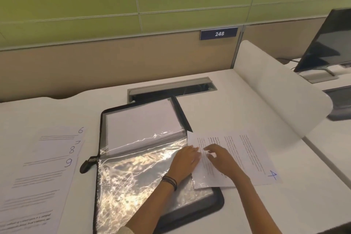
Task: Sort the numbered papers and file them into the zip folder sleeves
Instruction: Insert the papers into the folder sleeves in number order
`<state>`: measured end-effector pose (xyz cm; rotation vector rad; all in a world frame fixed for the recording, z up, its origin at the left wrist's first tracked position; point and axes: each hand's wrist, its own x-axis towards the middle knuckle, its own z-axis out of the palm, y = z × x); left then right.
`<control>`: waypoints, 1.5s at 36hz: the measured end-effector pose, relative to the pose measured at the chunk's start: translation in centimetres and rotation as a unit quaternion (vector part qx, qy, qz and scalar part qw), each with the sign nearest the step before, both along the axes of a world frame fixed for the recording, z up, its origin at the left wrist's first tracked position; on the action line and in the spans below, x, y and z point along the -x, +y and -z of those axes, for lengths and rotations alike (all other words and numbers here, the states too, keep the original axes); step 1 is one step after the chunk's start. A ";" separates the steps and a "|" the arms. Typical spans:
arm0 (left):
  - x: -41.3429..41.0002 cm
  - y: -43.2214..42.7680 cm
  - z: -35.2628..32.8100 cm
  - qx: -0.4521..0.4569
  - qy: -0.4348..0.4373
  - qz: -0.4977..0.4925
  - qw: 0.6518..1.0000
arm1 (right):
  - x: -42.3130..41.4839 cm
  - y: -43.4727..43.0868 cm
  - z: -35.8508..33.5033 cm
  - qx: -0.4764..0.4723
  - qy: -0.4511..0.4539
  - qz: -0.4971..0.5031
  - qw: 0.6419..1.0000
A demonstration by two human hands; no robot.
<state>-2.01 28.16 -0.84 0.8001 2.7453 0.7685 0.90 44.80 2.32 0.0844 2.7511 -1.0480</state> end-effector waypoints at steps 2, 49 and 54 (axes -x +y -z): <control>0.1 0.1 -0.5 -0.026 0.000 -0.014 1.000 | 0.9 -0.7 1.0 -0.033 0.006 -0.051 0.998; 7.7 0.3 -1.2 -0.104 -0.034 -0.257 0.960 | 7.9 -1.7 3.7 -0.142 0.032 -0.212 0.966; 7.6 0.5 -1.6 -0.078 -0.034 -0.242 0.967 | 7.7 -2.3 3.0 -0.145 0.018 -0.235 0.961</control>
